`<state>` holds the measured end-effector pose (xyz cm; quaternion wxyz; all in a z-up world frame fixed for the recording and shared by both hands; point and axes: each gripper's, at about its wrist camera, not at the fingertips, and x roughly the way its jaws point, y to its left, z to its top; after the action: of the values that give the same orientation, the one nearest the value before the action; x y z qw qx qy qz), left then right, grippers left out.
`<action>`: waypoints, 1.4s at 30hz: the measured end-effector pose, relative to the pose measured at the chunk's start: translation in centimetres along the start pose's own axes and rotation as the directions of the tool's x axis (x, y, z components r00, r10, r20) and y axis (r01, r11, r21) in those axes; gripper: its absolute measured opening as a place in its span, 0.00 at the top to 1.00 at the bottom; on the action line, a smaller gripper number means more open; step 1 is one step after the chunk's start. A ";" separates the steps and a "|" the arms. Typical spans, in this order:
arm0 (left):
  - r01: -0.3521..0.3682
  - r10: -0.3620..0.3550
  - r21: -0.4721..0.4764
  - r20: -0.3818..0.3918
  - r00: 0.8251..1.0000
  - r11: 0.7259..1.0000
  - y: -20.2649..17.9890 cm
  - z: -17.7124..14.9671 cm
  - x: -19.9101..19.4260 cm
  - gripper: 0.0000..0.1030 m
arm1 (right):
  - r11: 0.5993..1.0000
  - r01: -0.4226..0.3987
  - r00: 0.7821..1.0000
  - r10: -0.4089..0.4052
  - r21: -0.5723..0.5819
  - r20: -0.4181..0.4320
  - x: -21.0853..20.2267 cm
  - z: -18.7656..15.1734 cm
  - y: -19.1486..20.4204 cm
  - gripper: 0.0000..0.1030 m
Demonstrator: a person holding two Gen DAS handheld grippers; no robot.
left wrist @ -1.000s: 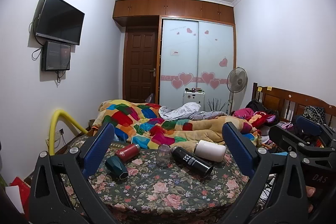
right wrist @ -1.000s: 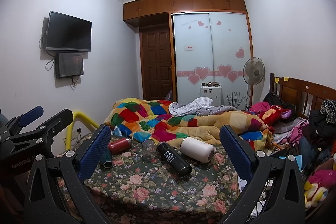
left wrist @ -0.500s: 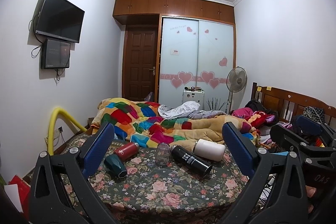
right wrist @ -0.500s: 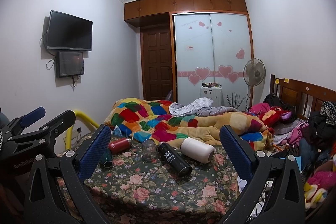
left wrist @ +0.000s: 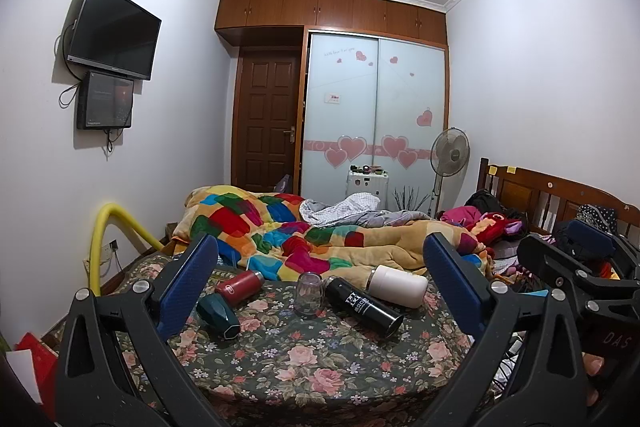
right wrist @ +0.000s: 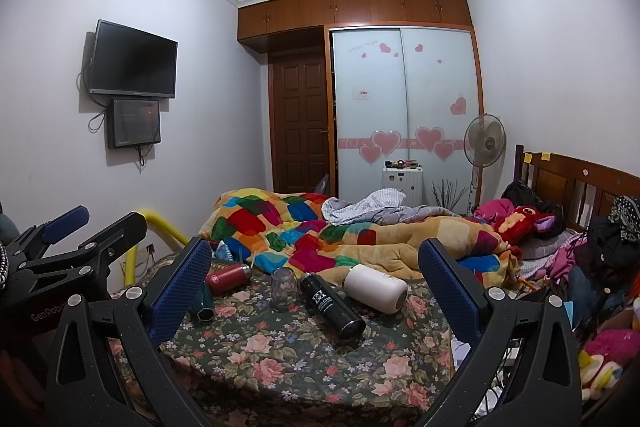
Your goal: Flip cup upright
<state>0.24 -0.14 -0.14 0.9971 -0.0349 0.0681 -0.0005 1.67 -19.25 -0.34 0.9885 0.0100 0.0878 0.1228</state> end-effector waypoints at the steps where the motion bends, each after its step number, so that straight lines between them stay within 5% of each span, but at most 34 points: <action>1: 0.000 0.000 0.000 0.000 1.000 1.000 0.0 0.0 0.0 0.00 | 1.000 0.000 1.000 0.000 0.000 0.001 -0.1 0.1 0.0 0.00; 28: -0.006 0.006 -0.005 -0.009 1.000 1.000 -0.1 -0.1 0.4 0.00 | 1.000 -0.001 1.000 0.001 0.003 -0.015 0.5 0.1 0.0 0.00; 42: -0.048 0.042 -0.044 -0.141 0.989 0.998 2.1 -2.2 7.3 0.00 | 1.000 0.020 0.989 -0.021 -0.013 -0.145 6.1 -2.0 -1.2 0.00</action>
<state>7.17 1.80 -3.43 0.9885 -0.0570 0.1385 0.0212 7.42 -18.92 -3.38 0.9807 -0.0055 0.1589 0.1136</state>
